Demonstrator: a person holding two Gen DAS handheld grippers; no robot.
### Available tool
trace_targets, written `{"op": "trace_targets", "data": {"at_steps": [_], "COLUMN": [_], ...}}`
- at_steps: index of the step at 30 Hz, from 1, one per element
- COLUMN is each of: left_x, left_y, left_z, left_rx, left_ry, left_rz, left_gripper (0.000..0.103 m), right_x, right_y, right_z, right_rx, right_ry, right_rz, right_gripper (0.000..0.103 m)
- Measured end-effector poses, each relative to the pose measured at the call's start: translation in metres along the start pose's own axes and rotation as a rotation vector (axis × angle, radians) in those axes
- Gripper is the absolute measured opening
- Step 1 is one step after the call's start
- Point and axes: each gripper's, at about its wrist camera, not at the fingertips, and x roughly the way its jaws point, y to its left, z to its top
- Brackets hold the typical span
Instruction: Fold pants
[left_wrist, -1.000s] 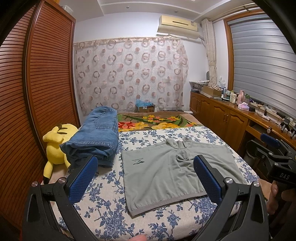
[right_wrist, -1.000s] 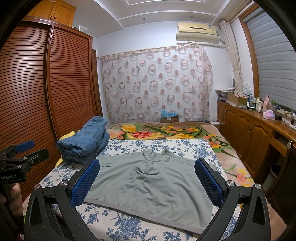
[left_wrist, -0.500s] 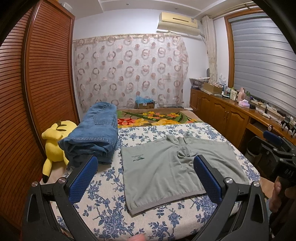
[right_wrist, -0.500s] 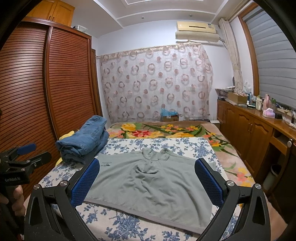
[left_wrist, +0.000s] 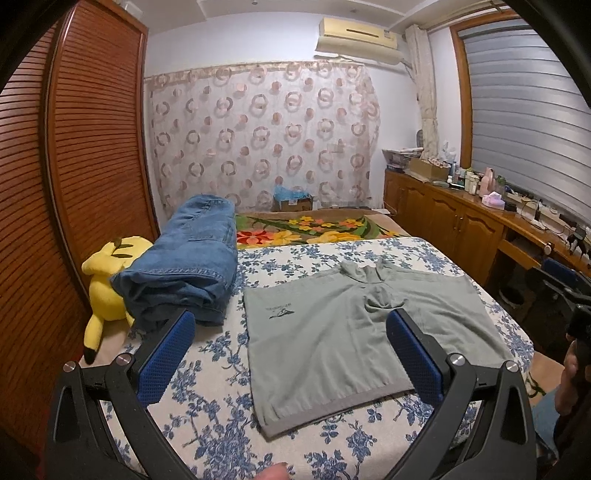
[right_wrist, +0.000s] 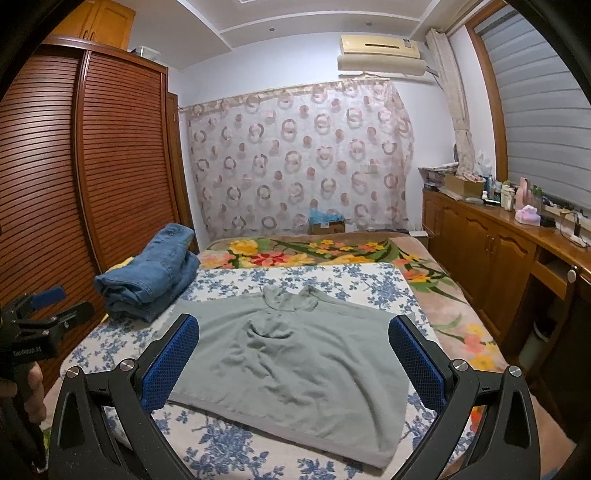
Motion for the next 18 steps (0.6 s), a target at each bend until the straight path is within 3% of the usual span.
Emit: {"op": "trace_targets", "data": {"at_steps": [8, 18], "left_x": [0.035, 0.079], "left_y": [-0.012, -0.017], "left_z": [-0.008, -0.021], "left_rx": [0.069, 0.106], "left_ry": [0.039, 0.118], "left_rz": [-0.014, -0.096], "left_gripper": [0.103, 0.103], "right_x": [0.011, 0.030], "right_y": [-0.001, -0.016], "right_z": [-0.002, -0.001], "right_rx": [-0.011, 0.001], "right_ry": [0.033, 0.096], "right_rz": [-0.025, -0.059], "right_gripper": [0.102, 0.102]}}
